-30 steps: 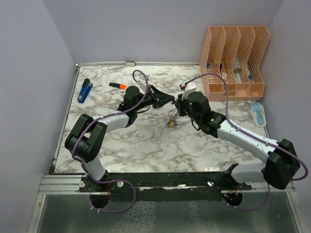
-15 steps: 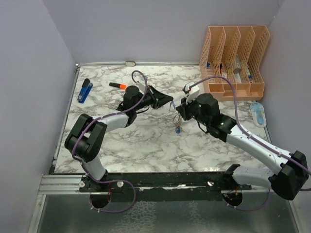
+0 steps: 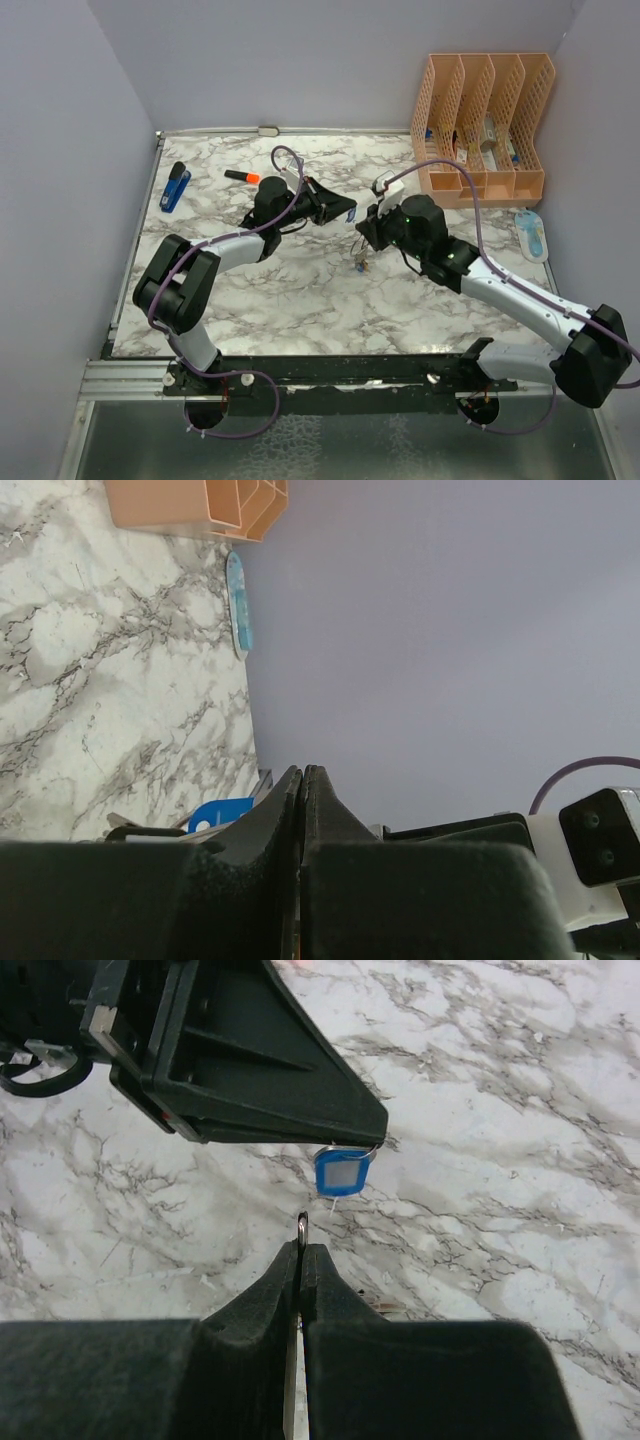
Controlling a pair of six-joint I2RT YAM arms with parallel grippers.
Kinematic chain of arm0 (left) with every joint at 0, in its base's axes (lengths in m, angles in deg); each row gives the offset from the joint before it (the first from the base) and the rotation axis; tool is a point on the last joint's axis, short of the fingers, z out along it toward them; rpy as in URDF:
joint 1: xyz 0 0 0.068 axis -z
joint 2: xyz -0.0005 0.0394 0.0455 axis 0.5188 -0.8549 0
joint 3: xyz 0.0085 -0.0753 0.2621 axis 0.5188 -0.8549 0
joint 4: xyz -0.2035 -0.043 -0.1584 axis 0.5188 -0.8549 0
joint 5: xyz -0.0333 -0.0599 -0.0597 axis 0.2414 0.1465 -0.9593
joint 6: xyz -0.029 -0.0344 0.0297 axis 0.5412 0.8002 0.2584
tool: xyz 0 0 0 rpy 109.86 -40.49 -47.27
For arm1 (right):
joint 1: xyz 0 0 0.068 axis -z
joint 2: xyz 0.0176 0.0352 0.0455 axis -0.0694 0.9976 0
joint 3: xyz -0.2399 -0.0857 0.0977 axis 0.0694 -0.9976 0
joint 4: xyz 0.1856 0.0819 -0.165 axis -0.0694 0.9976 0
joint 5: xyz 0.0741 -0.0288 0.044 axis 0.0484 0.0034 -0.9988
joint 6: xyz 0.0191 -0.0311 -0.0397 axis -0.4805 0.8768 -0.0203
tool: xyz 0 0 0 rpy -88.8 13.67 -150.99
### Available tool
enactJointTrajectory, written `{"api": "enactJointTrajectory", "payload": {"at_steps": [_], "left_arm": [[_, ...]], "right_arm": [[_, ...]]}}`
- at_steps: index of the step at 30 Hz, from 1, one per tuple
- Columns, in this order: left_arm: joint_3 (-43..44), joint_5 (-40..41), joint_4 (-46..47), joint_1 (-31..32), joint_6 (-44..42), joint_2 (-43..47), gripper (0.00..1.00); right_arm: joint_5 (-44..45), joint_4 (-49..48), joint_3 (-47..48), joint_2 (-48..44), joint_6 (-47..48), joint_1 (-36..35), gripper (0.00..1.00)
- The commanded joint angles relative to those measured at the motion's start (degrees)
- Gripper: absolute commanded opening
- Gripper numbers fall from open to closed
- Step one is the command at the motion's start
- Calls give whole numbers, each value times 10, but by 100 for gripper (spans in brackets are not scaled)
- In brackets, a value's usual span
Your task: Put the keys on the keyring
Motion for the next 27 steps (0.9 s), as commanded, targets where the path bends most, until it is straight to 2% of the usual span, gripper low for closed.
{"api": "enactJointTrajectory", "payload": {"at_steps": [1, 5, 14, 27], "left_arm": [[-1, -4, 13, -1, 8, 7, 0], [-6, -18, 19, 3, 16, 16, 0], [-11, -30, 21, 8, 20, 26, 0], [-18, -43, 94, 12, 124, 12, 0]], "right_arm": [[62, -62, 0, -22, 14, -1, 1], [95, -91, -7, -27, 43, 0, 1], [94, -170, -40, -24, 69, -1, 1], [51, -371, -189, -98, 89, -1, 1]]}}
